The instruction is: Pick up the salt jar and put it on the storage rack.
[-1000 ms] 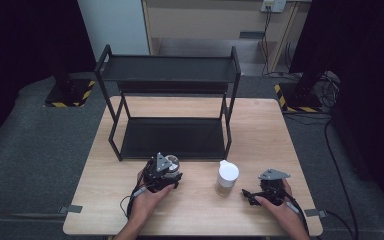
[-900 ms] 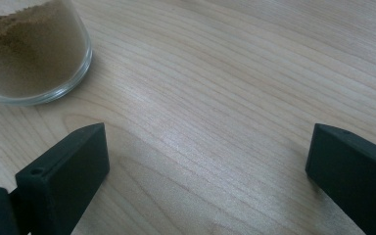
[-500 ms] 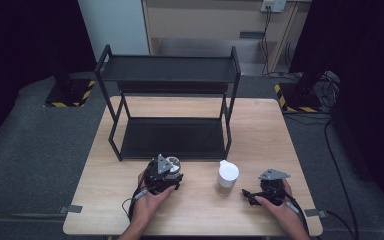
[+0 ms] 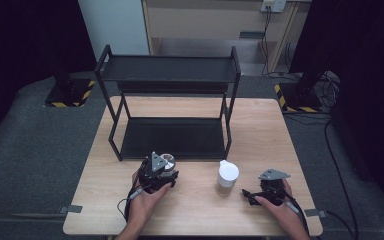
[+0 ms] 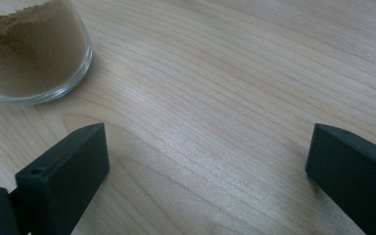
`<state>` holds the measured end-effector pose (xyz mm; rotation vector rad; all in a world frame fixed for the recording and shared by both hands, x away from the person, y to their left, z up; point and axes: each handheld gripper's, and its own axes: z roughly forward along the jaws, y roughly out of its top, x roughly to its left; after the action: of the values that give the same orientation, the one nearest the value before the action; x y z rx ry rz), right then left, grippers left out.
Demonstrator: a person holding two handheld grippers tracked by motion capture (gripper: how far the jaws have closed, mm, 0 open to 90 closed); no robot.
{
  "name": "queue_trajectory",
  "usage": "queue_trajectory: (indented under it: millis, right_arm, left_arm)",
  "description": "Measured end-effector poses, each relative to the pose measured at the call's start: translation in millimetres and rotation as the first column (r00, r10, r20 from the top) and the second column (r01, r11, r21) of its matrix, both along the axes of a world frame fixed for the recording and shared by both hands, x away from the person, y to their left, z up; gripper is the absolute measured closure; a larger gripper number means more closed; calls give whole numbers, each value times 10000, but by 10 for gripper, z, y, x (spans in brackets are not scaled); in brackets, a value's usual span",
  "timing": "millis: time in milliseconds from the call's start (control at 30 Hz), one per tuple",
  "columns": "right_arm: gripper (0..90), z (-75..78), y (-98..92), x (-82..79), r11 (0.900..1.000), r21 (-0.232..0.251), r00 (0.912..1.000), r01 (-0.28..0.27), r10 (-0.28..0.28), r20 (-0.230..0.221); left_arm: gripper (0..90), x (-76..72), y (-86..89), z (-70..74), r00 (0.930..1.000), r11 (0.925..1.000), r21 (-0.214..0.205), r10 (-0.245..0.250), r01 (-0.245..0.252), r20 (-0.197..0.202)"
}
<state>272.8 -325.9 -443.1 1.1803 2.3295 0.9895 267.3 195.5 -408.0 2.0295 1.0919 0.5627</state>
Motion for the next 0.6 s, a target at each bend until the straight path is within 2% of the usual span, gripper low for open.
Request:
queue_trajectory:
  millis: [600]
  right_arm:
    - [28,0,1,-1,10000,5,10000,9,-9,-9]
  left_arm:
    - [300,-43,243,74,9978,9976,202,658,-658,-22]
